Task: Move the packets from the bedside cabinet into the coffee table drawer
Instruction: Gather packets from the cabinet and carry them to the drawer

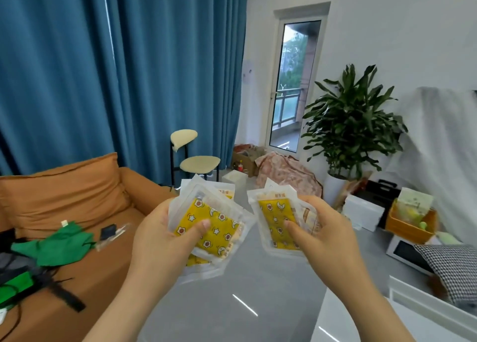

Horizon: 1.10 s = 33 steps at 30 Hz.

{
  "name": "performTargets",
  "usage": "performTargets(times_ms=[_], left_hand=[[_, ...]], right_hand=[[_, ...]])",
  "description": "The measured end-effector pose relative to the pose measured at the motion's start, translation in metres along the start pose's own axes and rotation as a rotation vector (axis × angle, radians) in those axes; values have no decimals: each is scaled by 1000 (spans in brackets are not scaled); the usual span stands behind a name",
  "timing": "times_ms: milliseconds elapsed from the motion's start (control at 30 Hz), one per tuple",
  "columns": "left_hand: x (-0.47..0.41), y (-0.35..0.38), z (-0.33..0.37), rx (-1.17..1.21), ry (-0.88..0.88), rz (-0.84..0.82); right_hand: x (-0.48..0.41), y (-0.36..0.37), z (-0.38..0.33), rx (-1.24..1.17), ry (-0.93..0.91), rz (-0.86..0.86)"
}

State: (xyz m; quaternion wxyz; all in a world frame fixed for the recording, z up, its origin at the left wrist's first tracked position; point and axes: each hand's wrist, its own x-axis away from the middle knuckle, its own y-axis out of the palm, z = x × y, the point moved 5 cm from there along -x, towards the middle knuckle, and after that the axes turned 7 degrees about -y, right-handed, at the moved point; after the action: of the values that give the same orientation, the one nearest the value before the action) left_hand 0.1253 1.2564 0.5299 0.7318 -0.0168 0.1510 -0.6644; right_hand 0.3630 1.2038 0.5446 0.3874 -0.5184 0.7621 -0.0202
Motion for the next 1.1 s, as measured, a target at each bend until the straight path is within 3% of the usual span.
performTargets(times_ms=[467,700,1100], left_hand=[[-176,157,-61,-62,-77,-338],[-269,216,-92,-146,-109,-529],[-339,354,-133,-261,-100,-848]], right_hand=[[-94,21,158,171,256,64],[-129,45,222,261,491,130],[-142,37,331,367,761,238]])
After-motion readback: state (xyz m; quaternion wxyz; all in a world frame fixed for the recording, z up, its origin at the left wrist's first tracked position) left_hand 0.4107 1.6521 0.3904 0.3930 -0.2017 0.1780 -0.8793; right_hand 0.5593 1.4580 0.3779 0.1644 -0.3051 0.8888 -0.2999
